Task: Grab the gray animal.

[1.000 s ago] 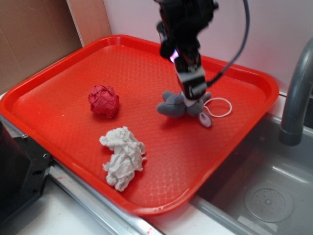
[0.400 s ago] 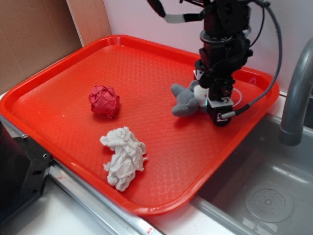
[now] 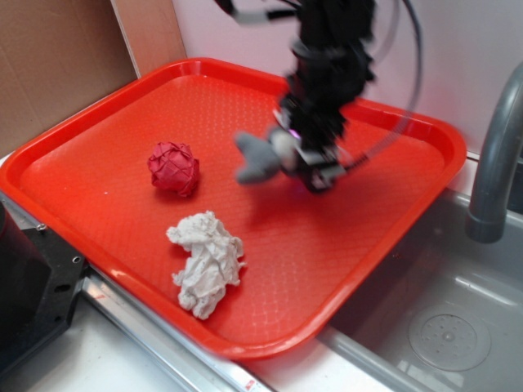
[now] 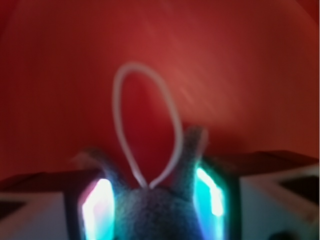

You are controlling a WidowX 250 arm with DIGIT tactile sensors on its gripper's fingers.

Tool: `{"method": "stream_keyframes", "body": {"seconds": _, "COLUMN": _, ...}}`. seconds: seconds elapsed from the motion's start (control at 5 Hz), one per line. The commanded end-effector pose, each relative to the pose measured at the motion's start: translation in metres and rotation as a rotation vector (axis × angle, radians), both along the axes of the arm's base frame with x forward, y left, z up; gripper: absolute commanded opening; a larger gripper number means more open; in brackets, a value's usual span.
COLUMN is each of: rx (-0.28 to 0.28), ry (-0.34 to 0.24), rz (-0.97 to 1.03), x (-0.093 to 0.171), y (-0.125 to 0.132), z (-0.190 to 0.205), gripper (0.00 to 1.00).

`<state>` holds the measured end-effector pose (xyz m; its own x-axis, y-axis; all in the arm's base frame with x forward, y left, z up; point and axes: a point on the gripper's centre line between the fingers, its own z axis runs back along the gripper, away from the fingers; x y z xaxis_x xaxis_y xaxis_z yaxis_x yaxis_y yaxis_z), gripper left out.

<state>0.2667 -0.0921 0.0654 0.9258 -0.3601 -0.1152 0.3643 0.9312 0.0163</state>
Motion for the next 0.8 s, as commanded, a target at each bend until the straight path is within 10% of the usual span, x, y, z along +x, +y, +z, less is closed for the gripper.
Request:
{"method": "stream_keyframes", "body": {"seconds": 0.0, "rx": 0.028, "ry": -0.017, "rz": 0.472, "x": -0.056, "y": 0.073, "z": 0.105, "gripper": 0.00}}
{"method": "stream_keyframes", "body": {"seconds": 0.2, "rx": 0.065, "ry": -0.017, "rz": 0.679, "x": -0.081, "y": 0.114, "z": 0.136, "gripper": 0.00}}
{"method": "stream_keyframes", "body": {"seconds": 0.6, "rx": -0.054, "ry": -0.143, "rz": 0.765, "x": -0.137, "y": 0.155, "z": 0.183, "gripper": 0.00}}
